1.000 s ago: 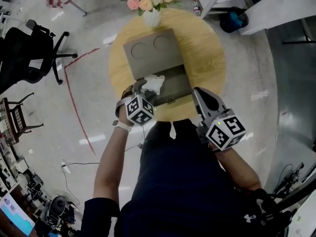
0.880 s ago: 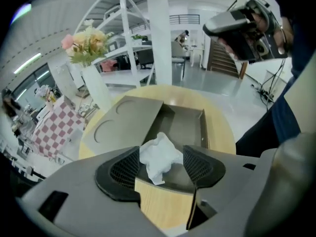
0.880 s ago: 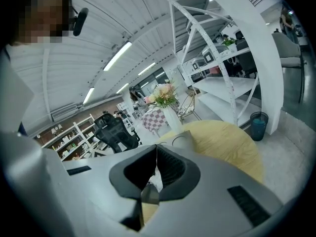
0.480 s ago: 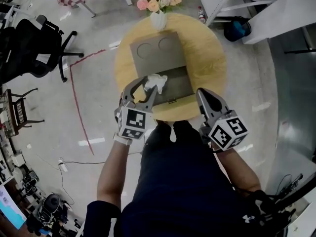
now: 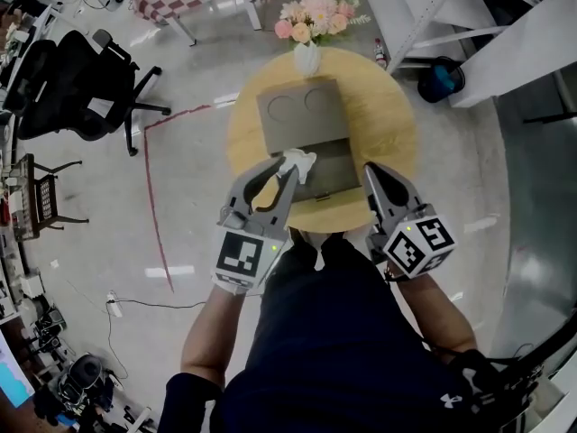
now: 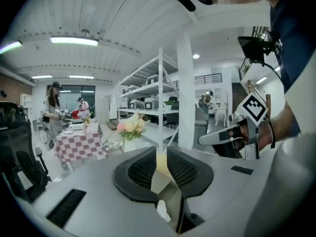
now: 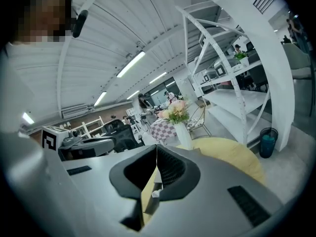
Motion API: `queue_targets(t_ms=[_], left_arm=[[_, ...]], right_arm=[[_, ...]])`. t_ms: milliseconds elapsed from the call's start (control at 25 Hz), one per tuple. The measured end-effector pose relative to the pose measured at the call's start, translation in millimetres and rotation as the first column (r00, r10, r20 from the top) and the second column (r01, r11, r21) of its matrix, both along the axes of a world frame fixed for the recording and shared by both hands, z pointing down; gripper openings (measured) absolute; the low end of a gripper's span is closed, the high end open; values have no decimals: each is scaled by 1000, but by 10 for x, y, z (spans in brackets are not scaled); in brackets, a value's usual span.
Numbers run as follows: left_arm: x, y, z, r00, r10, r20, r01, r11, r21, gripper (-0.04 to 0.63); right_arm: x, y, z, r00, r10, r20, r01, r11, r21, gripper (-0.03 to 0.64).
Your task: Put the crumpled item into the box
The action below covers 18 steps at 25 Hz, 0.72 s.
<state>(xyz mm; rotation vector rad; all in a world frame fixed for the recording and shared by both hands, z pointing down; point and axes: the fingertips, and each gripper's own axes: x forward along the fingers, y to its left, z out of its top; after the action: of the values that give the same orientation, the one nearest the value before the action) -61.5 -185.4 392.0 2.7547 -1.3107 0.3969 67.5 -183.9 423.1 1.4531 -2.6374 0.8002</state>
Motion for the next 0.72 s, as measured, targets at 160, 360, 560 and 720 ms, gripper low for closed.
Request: queue_targets(t_ms=[160,360,560,720], left_arm=[[-80,4,-293,996,-76,-49,79,995,63,55],[-90,60,-681,987,-114,-118,128,984,122,35],[-71,88,-967,978,-112,-178,139,979,148,25],[-91,146,-1103,967,-100,-236,133,982,131,17]], right_arm=[[-46,-70,-204,1000,-7,11,7,999,51,14],[-89,-92,-528,1000,-19,20,16,992,128,14],[-157,-82,-800,999,-40,28,34,982,188,13],[-209,-21,-1054,998,-48,28,39,968,247,14]])
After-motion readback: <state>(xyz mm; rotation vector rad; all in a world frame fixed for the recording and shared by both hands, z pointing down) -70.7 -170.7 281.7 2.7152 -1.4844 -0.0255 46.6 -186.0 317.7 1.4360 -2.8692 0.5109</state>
